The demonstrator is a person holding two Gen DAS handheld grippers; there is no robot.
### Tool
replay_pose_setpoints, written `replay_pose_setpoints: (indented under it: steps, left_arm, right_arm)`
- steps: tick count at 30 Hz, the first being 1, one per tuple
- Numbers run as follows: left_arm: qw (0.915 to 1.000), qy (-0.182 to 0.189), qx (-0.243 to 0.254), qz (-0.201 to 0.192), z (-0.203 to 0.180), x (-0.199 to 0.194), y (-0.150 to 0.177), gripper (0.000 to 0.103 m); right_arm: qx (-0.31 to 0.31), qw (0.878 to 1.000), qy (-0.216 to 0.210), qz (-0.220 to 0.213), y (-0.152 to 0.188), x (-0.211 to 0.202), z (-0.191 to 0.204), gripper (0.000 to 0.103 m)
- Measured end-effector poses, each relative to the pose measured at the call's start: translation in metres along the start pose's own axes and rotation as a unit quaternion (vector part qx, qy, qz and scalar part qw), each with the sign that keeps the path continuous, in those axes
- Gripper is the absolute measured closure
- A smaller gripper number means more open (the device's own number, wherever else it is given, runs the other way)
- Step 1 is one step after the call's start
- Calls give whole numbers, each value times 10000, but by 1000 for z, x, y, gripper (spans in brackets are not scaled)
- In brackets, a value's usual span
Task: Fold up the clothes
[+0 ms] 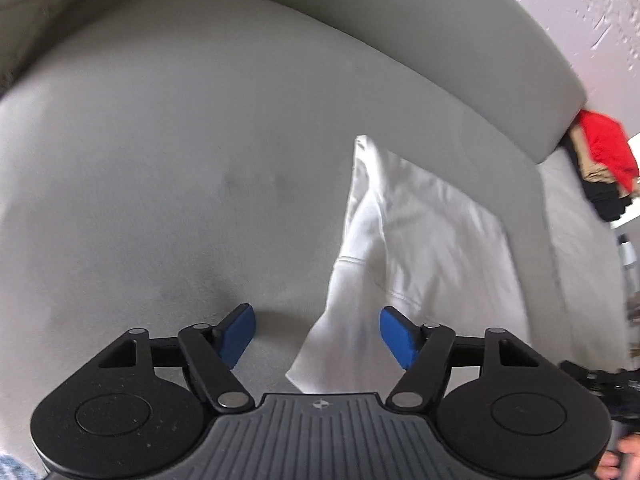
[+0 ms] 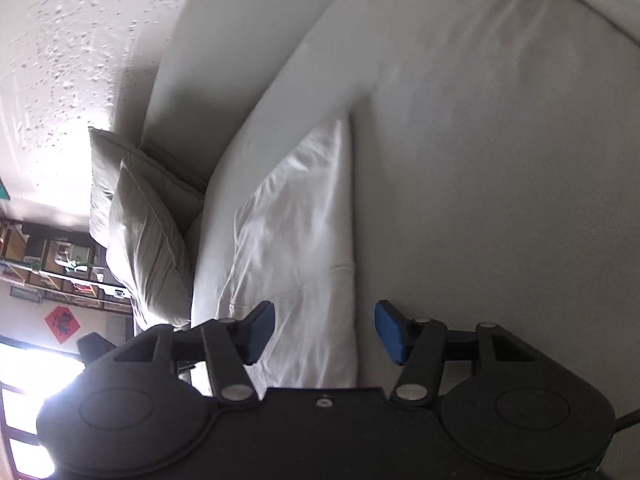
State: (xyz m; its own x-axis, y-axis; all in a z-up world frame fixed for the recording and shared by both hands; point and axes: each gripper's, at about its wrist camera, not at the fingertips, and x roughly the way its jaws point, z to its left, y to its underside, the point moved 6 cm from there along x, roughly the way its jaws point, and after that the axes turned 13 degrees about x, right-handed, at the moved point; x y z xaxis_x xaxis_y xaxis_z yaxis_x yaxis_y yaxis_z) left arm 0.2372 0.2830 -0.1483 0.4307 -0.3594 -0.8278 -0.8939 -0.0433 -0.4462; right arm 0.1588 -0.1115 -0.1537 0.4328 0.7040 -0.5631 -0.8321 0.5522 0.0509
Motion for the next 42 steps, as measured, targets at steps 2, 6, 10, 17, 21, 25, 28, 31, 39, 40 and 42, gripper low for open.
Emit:
replay_pose_setpoints:
  steps: [2,6,10,17,21,25,28,31,39,40,42]
  left_arm:
    - [9988,488,-16,88,-2,2,-1,36]
    - [9912,1280,-64,327,-14,20,-1,36]
    - [9847,1696,-272,312,-22,43,-11,37]
    - [9826,1787,-480,181,-27,71,-30,69]
    - [9868,1584,-315,145,-38,71,-31,80]
    - [9961,880,-47,-45,-60,53,-26,96]
    - [9963,374,583,-508,-100,19,-23,97]
    - [9871,72,1192,-1063,-148,-23,-19,97]
    - [9431,812,2322,-2236,-313,-120,4,97]
    - [9373,1017,2428,-2284,-334,-125,9,97]
    - [9242,1451,2627,-2361,-377,-132,21,97]
  right_arm:
    - [68,9999,-62,61,-4,2,-2,51]
    - [116,9997,-66,200,-14,13,-2,57]
    - [147,9995,27,280,-29,33,3,64]
    - [371,9984,-152,387,-55,71,11,64]
    - [182,9987,-191,448,-57,86,15,76]
    - [-425,9989,177,27,-47,81,23,97]
    - [-1165,9920,148,-454,-26,57,54,97]
    - [-1827,9787,-5,-935,-2,10,85,97]
    - [-2061,9499,-650,-2257,34,-199,119,97]
    - [-2037,9459,-676,-2433,39,-227,120,97]
    - [-2016,9364,-644,-2800,45,-282,108,97]
